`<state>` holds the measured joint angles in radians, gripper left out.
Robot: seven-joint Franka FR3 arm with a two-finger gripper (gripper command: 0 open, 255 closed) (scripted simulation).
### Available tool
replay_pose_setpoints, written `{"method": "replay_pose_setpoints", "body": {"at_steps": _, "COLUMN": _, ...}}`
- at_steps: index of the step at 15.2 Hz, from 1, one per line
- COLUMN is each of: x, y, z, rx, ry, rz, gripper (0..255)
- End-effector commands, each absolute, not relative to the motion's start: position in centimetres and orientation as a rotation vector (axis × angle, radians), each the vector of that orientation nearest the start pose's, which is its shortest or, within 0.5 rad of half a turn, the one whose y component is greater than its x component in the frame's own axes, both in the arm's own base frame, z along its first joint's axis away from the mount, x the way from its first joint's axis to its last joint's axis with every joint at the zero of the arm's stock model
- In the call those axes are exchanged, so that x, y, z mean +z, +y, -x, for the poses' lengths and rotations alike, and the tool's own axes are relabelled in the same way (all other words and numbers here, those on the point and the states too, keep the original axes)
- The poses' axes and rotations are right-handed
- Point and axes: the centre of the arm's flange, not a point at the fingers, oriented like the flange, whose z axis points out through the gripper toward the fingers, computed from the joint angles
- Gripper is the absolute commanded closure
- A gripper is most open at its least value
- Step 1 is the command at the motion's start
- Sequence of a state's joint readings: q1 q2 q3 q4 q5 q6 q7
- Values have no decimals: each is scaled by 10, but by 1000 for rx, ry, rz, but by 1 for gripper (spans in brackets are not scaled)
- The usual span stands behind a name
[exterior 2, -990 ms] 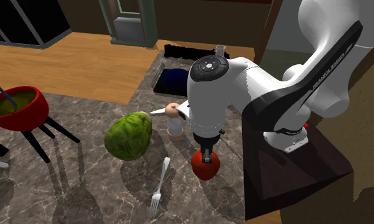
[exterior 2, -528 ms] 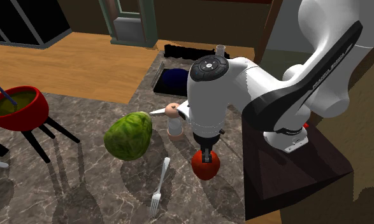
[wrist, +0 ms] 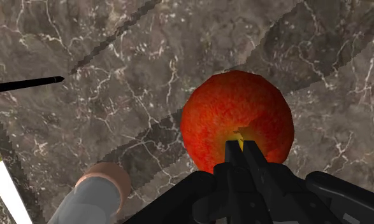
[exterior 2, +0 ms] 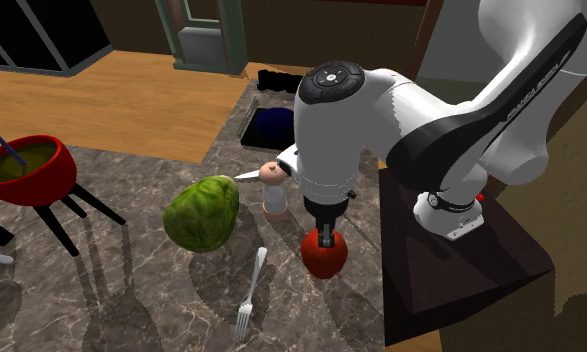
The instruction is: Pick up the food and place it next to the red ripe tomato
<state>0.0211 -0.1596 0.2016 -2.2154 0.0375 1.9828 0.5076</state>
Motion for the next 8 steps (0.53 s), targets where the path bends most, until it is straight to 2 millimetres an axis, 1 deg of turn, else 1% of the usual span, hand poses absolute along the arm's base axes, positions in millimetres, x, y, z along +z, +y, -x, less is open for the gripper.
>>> {"method": "replay_pose_setpoints", "body": {"at_steps": 1, "x": 448, "y": 113, "z": -477, "rx": 114, "ry": 481, "rz": 3128, "gripper": 255}}
{"method": "replay_pose_setpoints", "body": {"at_steps": 8, "x": 485, "y": 113, "z": -477, "rx": 114, "ry": 481, "rz": 3128, "gripper": 255}}
